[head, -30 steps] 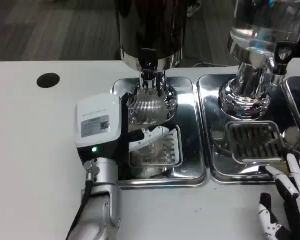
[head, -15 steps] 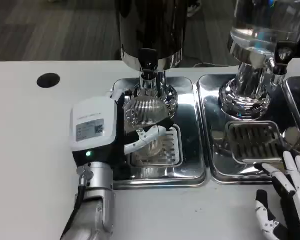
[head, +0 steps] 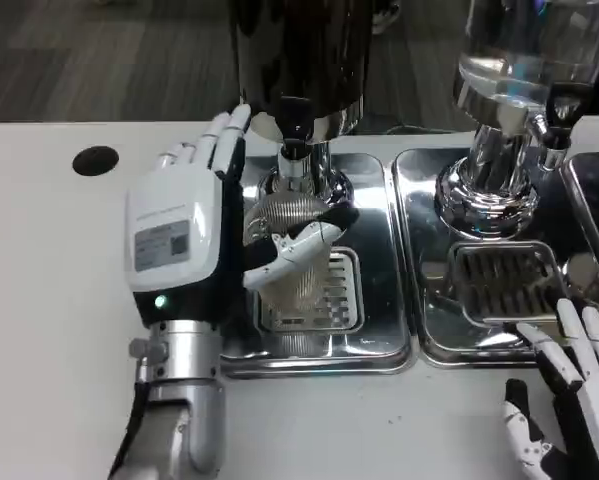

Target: Grasp the cup under the faucet to collect the drink, then remove the cup.

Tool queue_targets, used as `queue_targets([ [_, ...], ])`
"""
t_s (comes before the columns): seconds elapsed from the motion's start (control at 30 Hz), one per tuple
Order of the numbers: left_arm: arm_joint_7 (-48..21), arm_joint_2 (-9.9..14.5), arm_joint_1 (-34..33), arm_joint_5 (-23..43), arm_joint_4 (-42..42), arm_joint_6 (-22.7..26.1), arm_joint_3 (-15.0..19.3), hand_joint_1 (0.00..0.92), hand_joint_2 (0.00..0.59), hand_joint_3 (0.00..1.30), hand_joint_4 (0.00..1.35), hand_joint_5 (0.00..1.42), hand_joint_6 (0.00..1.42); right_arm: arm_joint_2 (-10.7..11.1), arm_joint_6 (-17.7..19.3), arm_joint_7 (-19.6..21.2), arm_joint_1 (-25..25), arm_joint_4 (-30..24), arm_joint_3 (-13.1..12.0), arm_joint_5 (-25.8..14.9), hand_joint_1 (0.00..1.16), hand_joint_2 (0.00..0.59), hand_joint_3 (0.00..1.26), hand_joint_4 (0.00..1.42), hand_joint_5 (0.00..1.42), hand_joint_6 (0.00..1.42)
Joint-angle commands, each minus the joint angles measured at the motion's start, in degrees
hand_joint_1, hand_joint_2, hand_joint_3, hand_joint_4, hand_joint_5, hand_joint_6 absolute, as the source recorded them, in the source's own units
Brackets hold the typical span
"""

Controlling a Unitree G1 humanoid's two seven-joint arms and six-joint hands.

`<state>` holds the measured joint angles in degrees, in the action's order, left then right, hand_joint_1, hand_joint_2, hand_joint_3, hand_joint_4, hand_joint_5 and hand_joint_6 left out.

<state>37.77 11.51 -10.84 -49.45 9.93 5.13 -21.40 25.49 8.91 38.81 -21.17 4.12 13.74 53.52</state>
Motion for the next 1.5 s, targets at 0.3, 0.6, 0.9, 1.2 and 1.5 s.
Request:
queue_targets([
  [0.3, -8.3, 1.1, -1.5, -0.8, -9.0, -2.7, 0.1, 0.000, 0.060, 0.24, 0.15, 0.30, 0.26, 0.4, -0.6, 0.0, -1.4, -2.5, -0.1, 1.2, 0.18, 0.522, 0.23, 0.00, 0.00, 0.00],
  [0.6, -11.9, 0.2, -0.6, -1.4, -9.5, -1.7, -0.1, 0.000, 0.096, 0.53, 0.47, 0.60, 0.47, 0.4, 0.3, 0.8, -2.0, -1.8, -0.7, 0.1, 0.18, 0.525, 0.23, 0.00, 0.00, 0.00],
  [0.9, -9.4, 1.0, 4.6, -3.4, -12.8, -2.3, 0.4, 0.000, 0.101, 0.68, 0.62, 0.74, 0.58, 0.0, 0.6, 0.5, -1.1, -1.3, 0.1, 0.1, 0.22, 0.534, 0.23, 0.00, 0.00, 0.00],
  [1.2, -7.7, 1.3, 6.5, -3.2, -12.2, -3.4, 1.4, 0.000, 0.097, 0.68, 0.62, 0.73, 0.58, -0.3, 0.4, 0.3, -1.0, -1.2, 0.5, 0.3, 0.22, 0.535, 0.23, 0.00, 0.00, 0.00],
  [1.5, -7.6, 1.1, 6.4, -3.1, -11.8, -4.0, 2.0, 0.000, 0.092, 0.68, 0.62, 0.73, 0.57, -0.3, 0.2, 0.2, -1.0, -1.5, 0.5, 0.2, 0.23, 0.535, 0.23, 0.00, 0.00, 0.00],
])
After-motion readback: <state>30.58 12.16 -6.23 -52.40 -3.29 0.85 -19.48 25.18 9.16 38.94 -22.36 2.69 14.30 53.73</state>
